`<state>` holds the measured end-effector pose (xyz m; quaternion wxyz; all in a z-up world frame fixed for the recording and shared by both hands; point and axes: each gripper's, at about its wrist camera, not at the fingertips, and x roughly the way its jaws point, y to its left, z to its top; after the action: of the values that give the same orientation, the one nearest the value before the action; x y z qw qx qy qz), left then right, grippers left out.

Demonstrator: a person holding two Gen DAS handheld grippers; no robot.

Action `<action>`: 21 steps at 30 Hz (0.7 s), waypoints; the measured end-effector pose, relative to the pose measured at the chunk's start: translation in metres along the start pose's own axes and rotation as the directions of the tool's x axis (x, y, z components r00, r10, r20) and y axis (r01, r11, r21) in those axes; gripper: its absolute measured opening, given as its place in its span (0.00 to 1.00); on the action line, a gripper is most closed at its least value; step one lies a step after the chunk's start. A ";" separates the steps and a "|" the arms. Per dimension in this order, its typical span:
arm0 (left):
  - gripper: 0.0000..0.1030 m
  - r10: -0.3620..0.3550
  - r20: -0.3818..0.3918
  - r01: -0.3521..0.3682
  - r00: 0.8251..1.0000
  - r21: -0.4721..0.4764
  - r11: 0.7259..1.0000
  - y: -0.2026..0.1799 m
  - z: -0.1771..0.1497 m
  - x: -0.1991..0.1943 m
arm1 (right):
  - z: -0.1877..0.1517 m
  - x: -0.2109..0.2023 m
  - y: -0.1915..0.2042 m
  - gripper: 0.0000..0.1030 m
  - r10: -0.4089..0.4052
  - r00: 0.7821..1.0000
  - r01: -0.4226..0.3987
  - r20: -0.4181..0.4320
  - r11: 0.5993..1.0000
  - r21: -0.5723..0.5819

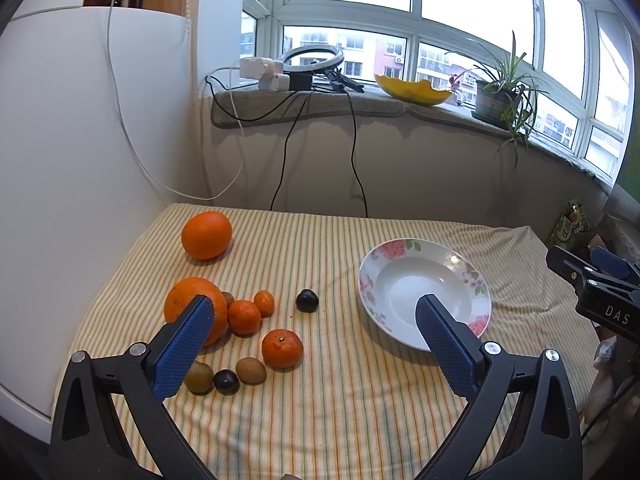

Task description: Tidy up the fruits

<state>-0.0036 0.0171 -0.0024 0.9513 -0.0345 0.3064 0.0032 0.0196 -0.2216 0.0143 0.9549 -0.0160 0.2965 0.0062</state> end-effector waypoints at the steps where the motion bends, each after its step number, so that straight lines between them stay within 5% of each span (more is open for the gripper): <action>1: 0.97 0.000 0.000 0.000 1.000 0.000 1.000 0.000 0.000 0.000 | 0.000 0.000 0.000 1.00 0.002 1.000 -0.002 0.000 1.000 -0.001; 21: 0.94 0.004 -0.004 -0.004 1.000 -0.005 1.000 0.003 0.000 0.001 | 0.001 0.005 0.001 1.00 0.013 1.000 -0.013 0.000 1.000 0.007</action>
<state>-0.0027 0.0203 -0.0038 0.9505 -0.0364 0.3084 0.0059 0.0247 -0.2201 0.0123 0.9549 -0.0108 0.2965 0.0114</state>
